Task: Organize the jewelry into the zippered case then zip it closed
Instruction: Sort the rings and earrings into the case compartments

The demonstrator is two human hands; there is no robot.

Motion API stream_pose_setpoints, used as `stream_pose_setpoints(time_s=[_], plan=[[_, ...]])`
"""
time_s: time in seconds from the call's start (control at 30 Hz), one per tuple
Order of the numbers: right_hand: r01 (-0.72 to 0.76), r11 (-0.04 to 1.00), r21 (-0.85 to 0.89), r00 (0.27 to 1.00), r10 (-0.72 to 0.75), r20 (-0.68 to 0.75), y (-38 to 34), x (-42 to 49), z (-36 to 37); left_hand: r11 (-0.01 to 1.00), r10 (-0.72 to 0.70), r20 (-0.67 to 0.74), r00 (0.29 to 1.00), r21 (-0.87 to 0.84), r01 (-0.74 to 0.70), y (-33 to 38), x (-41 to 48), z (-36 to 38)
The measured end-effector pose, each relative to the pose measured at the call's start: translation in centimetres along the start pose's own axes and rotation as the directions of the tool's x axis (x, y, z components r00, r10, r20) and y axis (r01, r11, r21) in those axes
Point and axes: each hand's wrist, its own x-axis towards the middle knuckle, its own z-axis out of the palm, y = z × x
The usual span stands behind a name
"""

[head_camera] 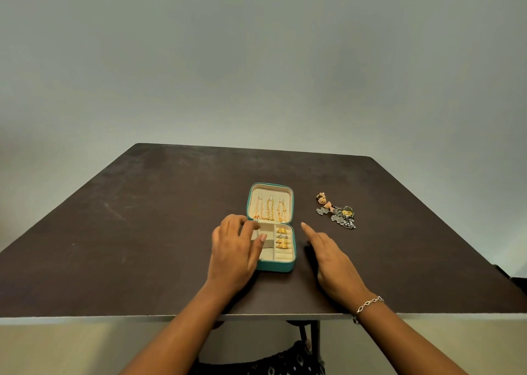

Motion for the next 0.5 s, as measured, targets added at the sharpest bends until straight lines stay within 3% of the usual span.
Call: stream_pose_setpoints(time_s=[0.13,0.3,0.4,0.5], plan=[[-0.041,0.998,0.047,0.992,0.046,-0.116,2.5,0.1,-0.1,0.996,0.088,-0.090,0.992,-0.027,-0.090,1.7,0.2,0.1],[-0.270,0.939,0.211,0.886,0.328,-0.327,5.7,0.9,-0.4,0.949,0.303,-0.140,0.943,-0.048,-0.312,6.7,0.3,2.6],[-0.404,0.843,0.355,0.804,0.512,-0.301,7.4,1.4,-1.0,0.927,0.366,-0.078,0.927,-0.056,-0.370,9.3,0.4,4.8],[-0.422,0.816,0.394,0.790,0.545,-0.282,8.7,2.3,-1.6,0.927,0.370,0.011,0.929,-0.063,-0.369,10.9,0.9,6.8]])
